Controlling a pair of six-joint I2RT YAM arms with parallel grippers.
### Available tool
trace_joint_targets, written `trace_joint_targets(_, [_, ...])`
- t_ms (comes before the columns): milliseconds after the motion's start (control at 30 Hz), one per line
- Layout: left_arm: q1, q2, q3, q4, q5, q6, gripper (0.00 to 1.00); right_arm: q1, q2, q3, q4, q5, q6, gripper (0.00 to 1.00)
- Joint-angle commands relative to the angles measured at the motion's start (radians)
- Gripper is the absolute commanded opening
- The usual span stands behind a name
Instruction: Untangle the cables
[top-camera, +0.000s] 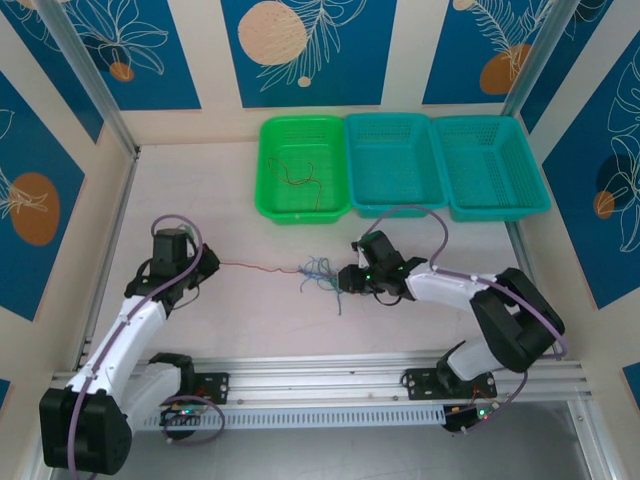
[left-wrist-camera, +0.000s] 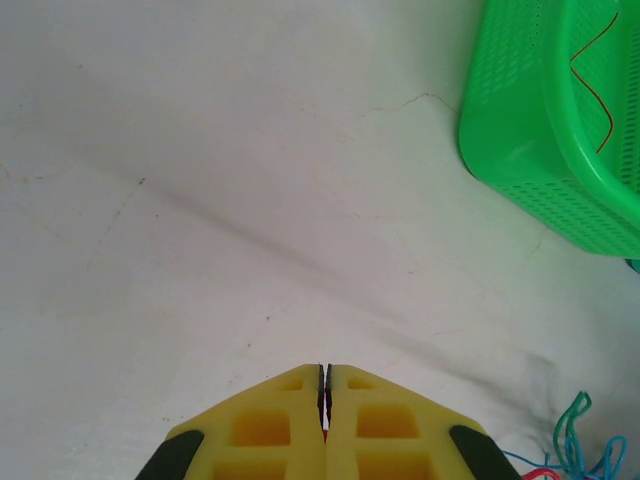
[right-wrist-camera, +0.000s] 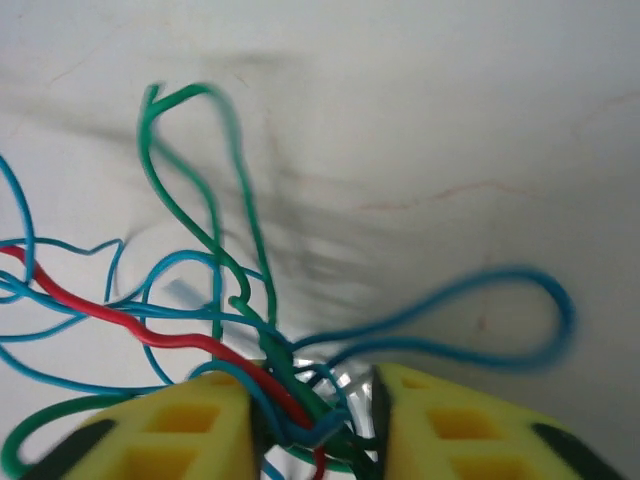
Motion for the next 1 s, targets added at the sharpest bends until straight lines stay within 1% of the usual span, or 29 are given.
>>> trace_joint_targets(0, [0.028, -0.025, 0.007, 0.017, -0.07, 0.03, 0.0, 0.014, -0.099, -0.02, -0.144, 0.053, -0.061, 0.53])
trace_joint_targets(33, [0.027, -0.025, -0.002, 0.045, -0.037, 0.027, 0.0, 0.053, -0.133, -0.006, -0.137, 0.032, -0.108, 0.62])
trace_joint_targets(67, [0.026, -0.024, -0.013, 0.072, -0.006, 0.018, 0.0, 0.099, -0.16, 0.017, -0.138, 0.036, -0.154, 0.68])
trace_joint_targets(100, [0.026, -0.018, -0.028, 0.11, 0.03, 0.005, 0.0, 0.168, -0.181, 0.045, -0.136, 0.071, -0.205, 0.75])
trace_joint_targets(167, [0.022, -0.005, -0.05, 0.165, 0.087, -0.016, 0.0, 0.26, -0.192, 0.095, -0.115, 0.13, -0.285, 0.82])
trace_joint_targets(200, [0.022, 0.002, -0.055, 0.178, 0.102, -0.022, 0.0, 0.282, -0.184, 0.12, -0.092, 0.137, -0.314, 0.83])
trace_joint_targets(300, [0.012, 0.001, -0.061, 0.179, 0.114, -0.026, 0.0, 0.306, -0.115, 0.184, -0.022, 0.137, -0.416, 0.85])
trace_joint_targets(433, [0.006, -0.023, -0.061, 0.171, 0.106, -0.017, 0.0, 0.308, 0.065, 0.284, 0.077, 0.151, -0.533, 0.87])
trace_joint_targets(533, [0.005, -0.028, -0.046, 0.153, 0.105, -0.006, 0.0, 0.313, 0.226, 0.403, 0.061, 0.154, -0.571, 0.87])
trace_joint_targets(567, [0.003, -0.027, -0.042, 0.147, 0.103, -0.004, 0.0, 0.314, 0.269, 0.432, 0.058, 0.157, -0.572, 0.86])
trace_joint_targets(667, [0.005, -0.035, -0.027, 0.128, 0.09, 0.008, 0.0, 0.316, 0.379, 0.488, 0.058, 0.148, -0.565, 0.79])
trace_joint_targets(700, [0.003, -0.04, -0.024, 0.121, 0.083, 0.013, 0.0, 0.314, 0.41, 0.498, 0.057, 0.144, -0.554, 0.75])
trace_joint_targets(767, [0.004, -0.047, -0.013, 0.091, 0.049, 0.02, 0.0, 0.295, 0.454, 0.529, 0.008, 0.134, -0.503, 0.6])
trace_joint_targets(833, [0.004, -0.064, 0.016, 0.0, -0.054, 0.021, 0.0, 0.256, 0.463, 0.513, -0.015, 0.107, -0.438, 0.46])
trace_joint_targets(867, [0.005, -0.074, 0.028, -0.041, -0.102, 0.023, 0.0, 0.238, 0.457, 0.488, -0.009, 0.102, -0.412, 0.43])
trace_joint_targets(933, [0.012, -0.108, 0.044, -0.113, -0.211, 0.02, 0.0, 0.184, 0.426, 0.421, -0.012, 0.099, -0.349, 0.41])
trace_joint_targets(967, [0.018, -0.127, 0.041, -0.124, -0.236, 0.02, 0.0, 0.159, 0.41, 0.389, -0.018, 0.104, -0.329, 0.42])
